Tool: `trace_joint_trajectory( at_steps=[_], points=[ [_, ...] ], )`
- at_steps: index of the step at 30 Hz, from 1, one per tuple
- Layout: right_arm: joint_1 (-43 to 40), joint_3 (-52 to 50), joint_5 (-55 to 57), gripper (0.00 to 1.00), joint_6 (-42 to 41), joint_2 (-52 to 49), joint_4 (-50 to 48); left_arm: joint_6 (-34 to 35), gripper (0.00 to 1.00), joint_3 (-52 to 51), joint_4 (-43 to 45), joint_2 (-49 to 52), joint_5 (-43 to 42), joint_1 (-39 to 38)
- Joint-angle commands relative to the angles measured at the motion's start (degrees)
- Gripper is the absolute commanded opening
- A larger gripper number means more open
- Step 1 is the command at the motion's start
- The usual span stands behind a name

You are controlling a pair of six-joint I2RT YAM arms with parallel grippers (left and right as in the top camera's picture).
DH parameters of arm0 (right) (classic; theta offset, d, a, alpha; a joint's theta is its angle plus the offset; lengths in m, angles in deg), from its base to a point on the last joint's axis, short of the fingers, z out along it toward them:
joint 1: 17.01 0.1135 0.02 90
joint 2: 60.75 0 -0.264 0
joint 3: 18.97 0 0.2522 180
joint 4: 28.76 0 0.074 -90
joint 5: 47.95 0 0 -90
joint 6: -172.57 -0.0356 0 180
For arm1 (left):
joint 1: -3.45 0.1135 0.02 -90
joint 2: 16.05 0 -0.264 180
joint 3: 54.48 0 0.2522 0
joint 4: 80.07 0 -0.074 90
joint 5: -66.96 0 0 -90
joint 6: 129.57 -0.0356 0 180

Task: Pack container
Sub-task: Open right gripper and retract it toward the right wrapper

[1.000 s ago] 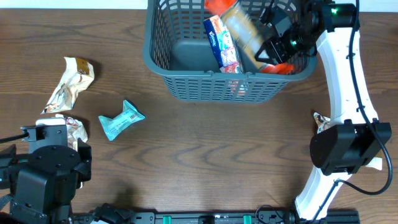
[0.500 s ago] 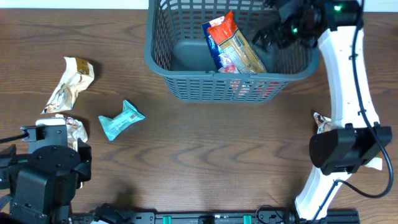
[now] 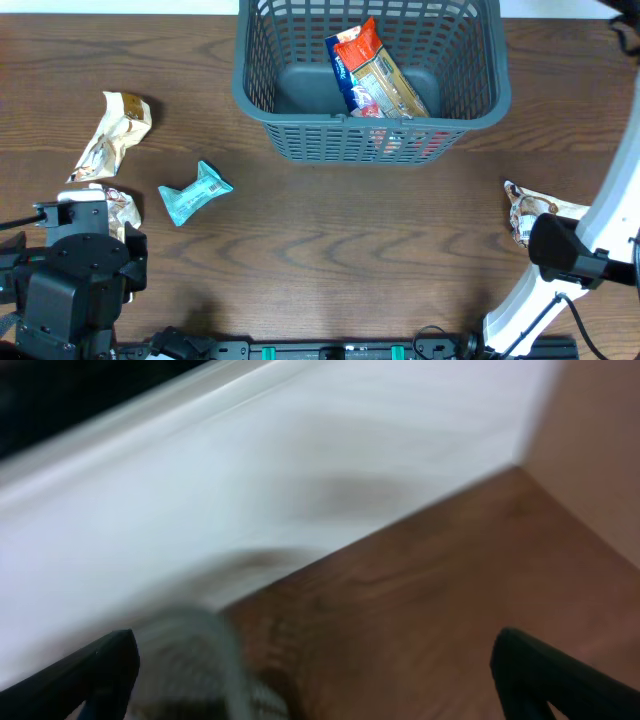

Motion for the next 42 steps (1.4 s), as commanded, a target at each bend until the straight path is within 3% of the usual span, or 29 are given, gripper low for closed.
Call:
trace_joint_trajectory(
  at_steps=[1, 11, 15, 16, 21, 27, 38, 42],
  points=[
    [-2.54, 1.77, 3.74, 0.99, -9.05, 0.74, 1.86, -0.55, 0.99, 0.72, -0.04, 0.04, 1.09, 0.35],
    [-4.04, 0.5, 0.5, 0.98, -8.92, 0.7, 15.72, -0.55, 0.99, 0.72, -0.04, 0.07, 1.09, 0.35],
    [-4.04, -1.66, 7.06, 0.99, -18.36, 0.7, 24.17, -0.55, 0.99, 0.72, -0.04, 0.07, 1.09, 0.35],
    [-4.04, -2.97, 7.17, 0.99, -17.03, 0.74, 24.15, -0.55, 0.99, 0.72, -0.04, 0.07, 1.09, 0.35],
    [-4.44, -9.11, 9.11, 0.99, -29.68, 0.94, 24.15, -0.55, 0.99, 0.72, -0.04, 0.07, 1.09, 0.35],
    [-6.8, -17.88, 9.25, 0.99, -32.44, 2.08, 24.17, -0.55, 0.99, 0.72, -0.04, 0.04, 1.09, 0.35],
    [-14.34, -47.25, 13.42, 0.99, -34.64, 26.64, 24.15, -0.55, 0.99, 0.72, -0.04, 0.07, 1.09, 0.35],
    [-15.45, -58.95, 15.72, 0.99, -39.87, 37.27, 24.15, -0.55, 0.99, 0.72, -0.04, 0.07, 1.09, 0.35]
  ],
)
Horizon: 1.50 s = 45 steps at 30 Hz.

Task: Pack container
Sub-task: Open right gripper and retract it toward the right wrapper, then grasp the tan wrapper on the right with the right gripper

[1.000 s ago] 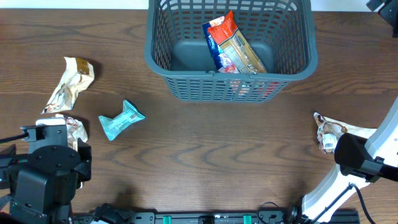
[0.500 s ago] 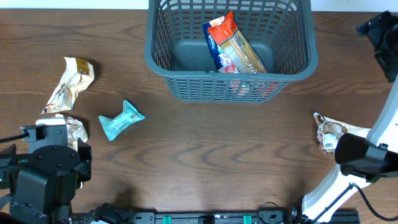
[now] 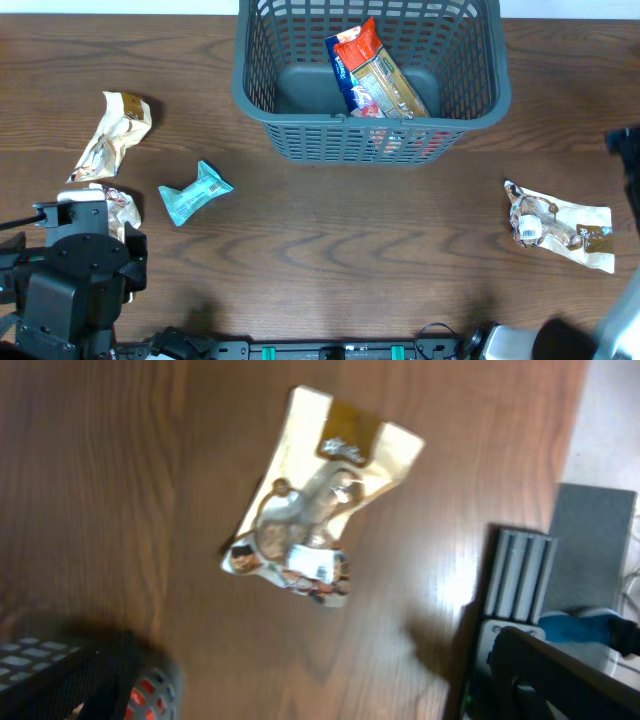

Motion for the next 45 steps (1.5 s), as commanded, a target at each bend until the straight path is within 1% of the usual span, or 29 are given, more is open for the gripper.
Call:
trace_joint_trajectory(
  at_steps=[1, 4, 6, 8, 10, 14, 16, 19, 24, 29, 35, 40, 45],
  points=[
    [-1.44, -9.42, 4.02, 0.99, -6.84, 7.08, 0.09, -0.52, 0.99, 0.72, -0.07, 0.09, 1.07, 0.35],
    [-3.65, -17.64, 5.31, 0.99, -11.3, 12.76, -1.01, -0.52, 0.99, 0.72, -0.07, 0.09, 1.07, 0.35],
    [-5.33, -22.77, 6.47, 0.99, -11.41, 15.74, -3.91, -0.52, 0.99, 0.72, -0.07, 0.09, 1.07, 0.35],
    [-7.32, -27.34, 5.4, 0.99, -10.05, 17.59, -8.26, -0.52, 0.99, 0.72, -0.07, 0.09, 1.07, 0.35],
    [-9.09, -30.75, 2.43, 0.99, -6.36, 18.1, -13.75, -0.52, 0.99, 0.72, -0.07, 0.09, 1.07, 0.35],
    [-12.33, -36.2, -4.66, 0.99, -2.43, 16.28, -23.69, -0.52, 0.99, 0.72, -0.07, 0.07, 1.07, 0.35],
    [-13.25, -38.07, -7.08, 0.99, -1.9, 14.51, -28.28, -0.52, 0.99, 0.72, -0.07, 0.09, 1.07, 0.35],
    [-14.19, -38.71, -8.28, 0.99, -2.67, 11.02, -32.2, -0.52, 0.99, 0.72, -0.07, 0.07, 1.07, 0.35],
    [-14.64, -38.73, -9.33, 0.99, -7.87, 5.57, -32.89, -0.52, 0.99, 0.72, -0.07, 0.07, 1.07, 0.35],
    [-14.88, -38.73, -9.53, 0.99, -8.04, -1.68, -34.97, -0.52, 0.99, 0.74, -0.07, 0.09, 1.07, 0.35],
    [-14.78, -38.73, -9.77, 0.99, -11.85, -9.14, -34.95, -0.52, 0.99, 0.72, -0.07, 0.09, 1.07, 0.35],
    [-14.75, -38.73, -9.38, 0.99, -11.78, -12.7, -37.05, -0.52, 0.99, 0.72, -0.07, 0.07, 1.07, 0.35],
    [-14.78, -38.73, -8.52, 0.99, -8.37, -15.15, -41.11, -0.52, 0.99, 0.72, -0.07, 0.09, 1.07, 0.35]
  ],
)
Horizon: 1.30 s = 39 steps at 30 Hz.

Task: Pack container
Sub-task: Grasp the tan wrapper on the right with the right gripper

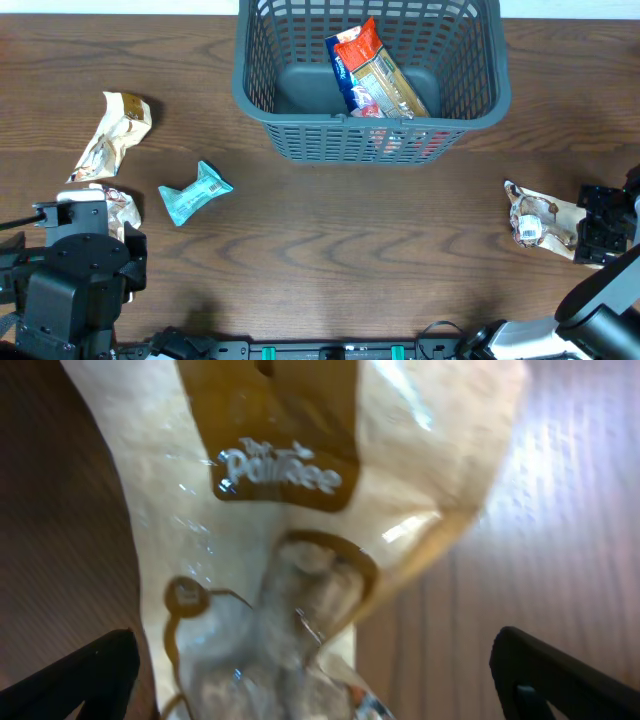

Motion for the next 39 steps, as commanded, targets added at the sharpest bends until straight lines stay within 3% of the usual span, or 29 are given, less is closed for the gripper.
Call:
trace_joint_trajectory(
  at_steps=[1, 24, 39],
  points=[
    [-0.46, -0.28, 1.22, 0.99, 1.84, -1.64, -1.2, -0.52, 0.99, 0.72, -0.07, 0.09, 0.94, 0.35],
    [11.23, -0.28, 2.19, 0.99, 4.15, -9.14, -7.34, -0.52, 0.99, 0.72, -0.07, 0.09, 0.94, 0.35],
    [11.72, -4.31, 4.28, 0.99, 2.67, -9.14, -7.5, -0.52, 0.99, 0.72, -0.07, 0.09, 0.94, 0.35]
  ],
)
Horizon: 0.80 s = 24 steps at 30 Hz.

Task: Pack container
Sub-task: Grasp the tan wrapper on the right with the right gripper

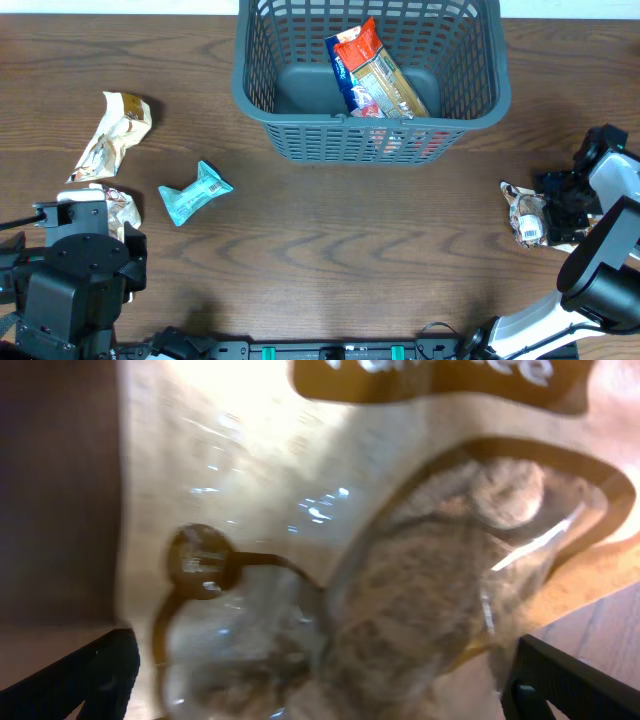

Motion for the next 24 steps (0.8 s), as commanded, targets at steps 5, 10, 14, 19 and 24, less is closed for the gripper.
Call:
trace_joint_trajectory(
  at_steps=[5, 10, 14, 19, 24],
  points=[
    [0.37, -6.16, 1.25, 0.99, -0.96, -0.37, -4.11, -0.52, 0.99, 0.72, -0.07, 0.09, 0.92, 0.35],
    [0.37, -6.86, 1.01, 0.99, -0.96, -0.37, -4.66, -0.52, 0.99, 0.72, -0.07, 0.09, 0.92, 0.35],
    [0.37, -6.86, -0.57, 0.41, -1.01, -0.37, -4.79, -0.52, 0.98, 0.72, -0.07, 0.09, 0.92, 0.35],
    [0.37, -6.86, -1.57, 0.01, -1.46, -0.37, -4.79, -0.52, 0.99, 0.72, -0.07, 0.09, 0.92, 0.35],
    [0.2, -6.36, -1.57, 0.01, -1.44, -0.24, -4.74, -0.52, 0.99, 0.72, -0.07, 0.07, 0.92, 0.35]
  ],
)
